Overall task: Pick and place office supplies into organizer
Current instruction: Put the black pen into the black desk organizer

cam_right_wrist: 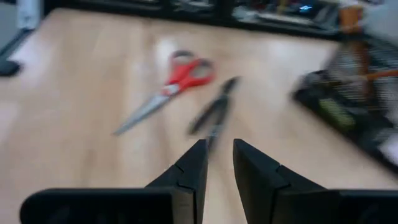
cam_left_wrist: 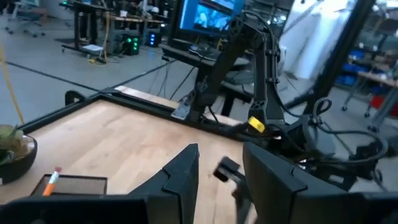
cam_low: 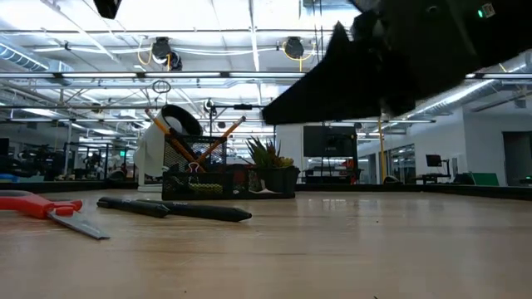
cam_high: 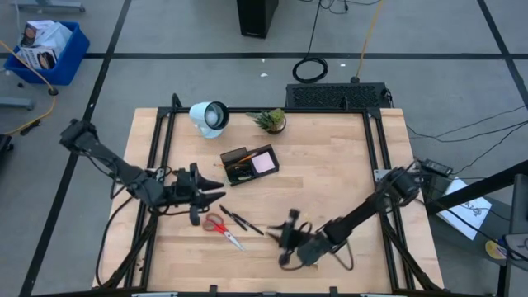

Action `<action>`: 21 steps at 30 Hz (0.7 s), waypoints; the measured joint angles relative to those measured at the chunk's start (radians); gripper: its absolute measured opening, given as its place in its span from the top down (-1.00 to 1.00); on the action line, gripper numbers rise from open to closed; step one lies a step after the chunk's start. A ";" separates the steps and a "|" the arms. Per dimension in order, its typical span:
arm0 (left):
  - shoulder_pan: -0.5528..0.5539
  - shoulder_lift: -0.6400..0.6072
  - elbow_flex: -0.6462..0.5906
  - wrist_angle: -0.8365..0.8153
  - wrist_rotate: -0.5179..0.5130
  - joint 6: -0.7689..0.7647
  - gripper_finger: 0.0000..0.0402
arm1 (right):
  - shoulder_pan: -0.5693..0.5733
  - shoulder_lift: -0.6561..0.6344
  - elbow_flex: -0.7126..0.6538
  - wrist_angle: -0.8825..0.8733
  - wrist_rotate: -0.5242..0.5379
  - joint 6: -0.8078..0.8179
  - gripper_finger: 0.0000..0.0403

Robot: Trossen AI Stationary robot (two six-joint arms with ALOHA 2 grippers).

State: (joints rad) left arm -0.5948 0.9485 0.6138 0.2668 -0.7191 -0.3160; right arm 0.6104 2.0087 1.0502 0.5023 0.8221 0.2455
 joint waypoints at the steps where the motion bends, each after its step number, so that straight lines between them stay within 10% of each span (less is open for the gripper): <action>1: -0.009 0.000 -0.011 0.008 -0.001 0.010 0.36 | -0.001 0.024 0.019 0.009 -0.027 0.000 0.65; 7: -0.013 0.000 -0.035 0.028 -0.007 0.003 0.36 | -0.030 0.101 0.063 0.215 -0.089 -0.031 0.65; 21: -0.011 0.000 -0.035 0.037 -0.015 0.003 0.36 | -0.066 0.104 0.132 -0.097 -0.070 0.106 0.45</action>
State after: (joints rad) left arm -0.6056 0.9482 0.5789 0.3035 -0.7345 -0.3130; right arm 0.5443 2.1124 1.1822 0.4056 0.7521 0.3519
